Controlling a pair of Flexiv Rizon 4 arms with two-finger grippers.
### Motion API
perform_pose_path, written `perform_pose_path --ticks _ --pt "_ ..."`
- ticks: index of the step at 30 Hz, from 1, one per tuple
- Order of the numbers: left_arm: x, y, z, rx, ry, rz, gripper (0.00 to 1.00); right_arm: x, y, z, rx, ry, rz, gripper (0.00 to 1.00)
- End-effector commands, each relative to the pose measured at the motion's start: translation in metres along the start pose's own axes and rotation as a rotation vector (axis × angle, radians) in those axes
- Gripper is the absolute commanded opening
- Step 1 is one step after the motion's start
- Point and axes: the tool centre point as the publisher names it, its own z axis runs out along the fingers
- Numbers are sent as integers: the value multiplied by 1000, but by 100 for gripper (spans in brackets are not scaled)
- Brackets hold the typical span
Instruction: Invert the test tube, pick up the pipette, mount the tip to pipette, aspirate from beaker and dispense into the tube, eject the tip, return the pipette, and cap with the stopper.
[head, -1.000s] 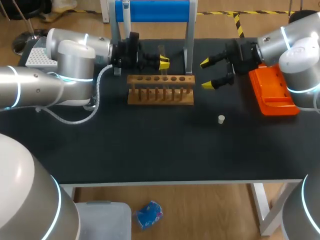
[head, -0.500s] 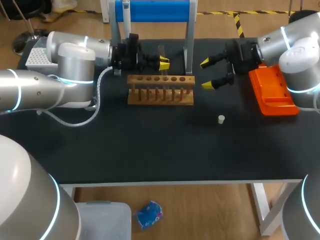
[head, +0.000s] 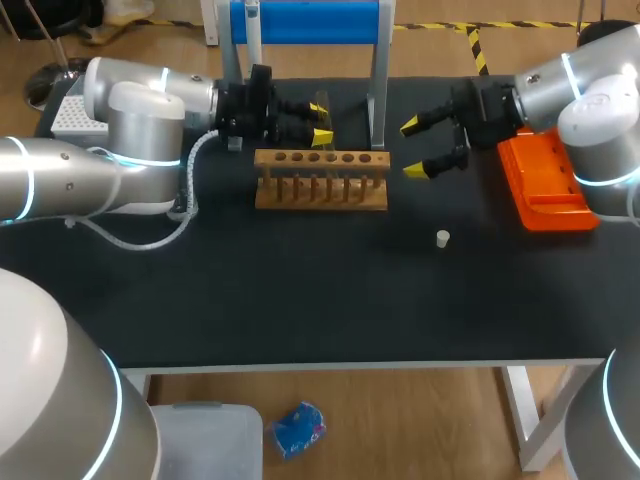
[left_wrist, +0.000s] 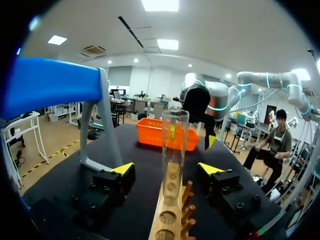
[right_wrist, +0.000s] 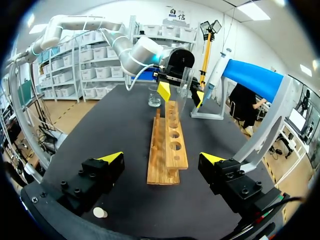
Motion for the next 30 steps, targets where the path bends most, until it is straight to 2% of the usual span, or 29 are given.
perform_pose_path --ticks 1,8,17,30 --pt "14 -10 -20 -28 -36 -5 100 -1 -1 0 0 2 0 100" --pt "31 -16 -55 -69 -121 -8 100 -1 -1 0 0 2 0 100" --pt "52 -22 -106 -144 -275 -12 100 -1 -1 0 0 2 0 100" --pt "52 -22 -106 -144 -275 -12 100 -1 -1 0 0 2 0 100"
